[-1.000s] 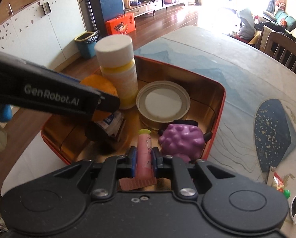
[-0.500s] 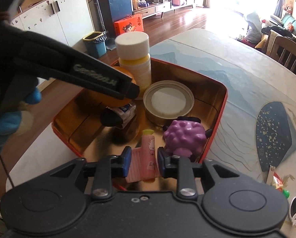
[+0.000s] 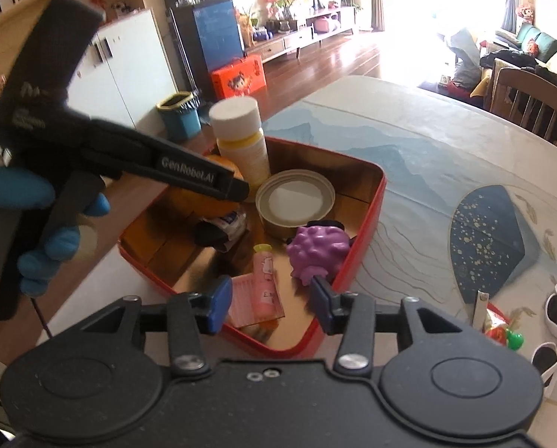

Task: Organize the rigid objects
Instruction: 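Open right gripper to release pink tube while left gripper releases the orange, then grasp white sunglasses with right gripper while left gripper grasps red snack packet, then carry sunglasses and snack packet to the red tin and lower them inside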

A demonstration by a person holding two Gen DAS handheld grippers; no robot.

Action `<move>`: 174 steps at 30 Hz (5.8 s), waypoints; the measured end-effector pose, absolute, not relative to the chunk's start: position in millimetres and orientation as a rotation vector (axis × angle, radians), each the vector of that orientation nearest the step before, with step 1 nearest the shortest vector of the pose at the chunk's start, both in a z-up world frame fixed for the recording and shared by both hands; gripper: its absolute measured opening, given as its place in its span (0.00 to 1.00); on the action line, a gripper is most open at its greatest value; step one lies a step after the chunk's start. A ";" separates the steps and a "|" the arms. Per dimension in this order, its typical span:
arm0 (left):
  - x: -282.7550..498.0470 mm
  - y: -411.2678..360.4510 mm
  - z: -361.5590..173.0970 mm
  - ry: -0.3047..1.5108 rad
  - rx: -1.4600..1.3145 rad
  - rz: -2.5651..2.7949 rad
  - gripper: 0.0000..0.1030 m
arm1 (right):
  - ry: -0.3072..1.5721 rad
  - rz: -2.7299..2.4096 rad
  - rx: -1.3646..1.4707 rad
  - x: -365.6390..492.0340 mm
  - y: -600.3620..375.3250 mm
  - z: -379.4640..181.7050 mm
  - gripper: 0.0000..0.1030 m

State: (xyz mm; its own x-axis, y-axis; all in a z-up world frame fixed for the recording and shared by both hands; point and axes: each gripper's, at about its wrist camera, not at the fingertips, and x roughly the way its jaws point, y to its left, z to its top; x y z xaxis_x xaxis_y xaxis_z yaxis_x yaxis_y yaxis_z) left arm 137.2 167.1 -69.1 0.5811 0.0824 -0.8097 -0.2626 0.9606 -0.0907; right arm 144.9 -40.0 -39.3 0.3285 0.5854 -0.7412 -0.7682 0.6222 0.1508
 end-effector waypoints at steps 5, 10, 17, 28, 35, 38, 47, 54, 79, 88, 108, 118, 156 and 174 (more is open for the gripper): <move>134.4 159.5 -66.8 0.928 -0.211 0.205 0.54 | 0.832 0.901 -0.210 146.0 -55.7 -33.1 0.54; 128.4 148.5 -62.5 0.918 -0.214 0.222 0.56 | 0.815 0.899 -0.194 146.8 -74.9 -27.7 0.57; 118.2 123.0 -50.9 0.889 -0.210 0.223 0.61 | 0.799 0.884 -0.174 148.0 -112.1 -21.2 0.62; 126.8 51.5 -38.7 0.846 -0.183 0.158 0.67 | 0.786 0.803 -0.139 164.2 -184.5 -20.6 0.71; 140.9 0.7 -40.4 0.844 -0.147 0.112 0.76 | 0.779 0.725 -0.120 184.0 -228.9 -25.3 0.83; 148.2 -17.1 -43.6 0.851 -0.127 0.103 0.79 | 0.777 0.692 -0.109 194.8 -245.7 -27.4 0.89; 164.9 -50.9 -59.3 0.880 -0.121 0.065 0.79 | 0.803 0.598 -0.095 228.6 -275.3 -37.4 1.00; 174.3 -68.1 -70.9 0.883 -0.111 0.052 0.79 | 0.829 0.579 -0.089 252.9 -278.8 -45.2 0.99; 206.8 -99.8 -112.3 0.898 0.015 0.063 0.71 | 0.958 0.644 -0.174 297.5 -240.2 -88.4 0.74; 217.7 -99.3 -120.5 0.928 0.022 0.046 0.42 | 0.976 0.653 -0.183 303.6 -232.1 -97.0 0.55; 209.9 -99.6 -113.5 0.918 0.041 0.022 0.27 | 0.891 0.652 -0.232 289.5 -241.6 -92.4 0.05; 197.7 -91.6 -96.3 0.897 -0.016 0.033 0.27 | 0.862 0.658 -0.146 267.2 -259.6 -69.2 0.05; 96.0 42.8 -22.9 0.748 -0.184 0.154 0.27 | 0.731 0.771 -0.077 179.7 -157.0 -0.5 0.05; 74.8 132.6 -39.4 0.794 -0.219 0.189 0.27 | 0.784 0.766 -0.091 174.5 -60.0 -12.2 0.05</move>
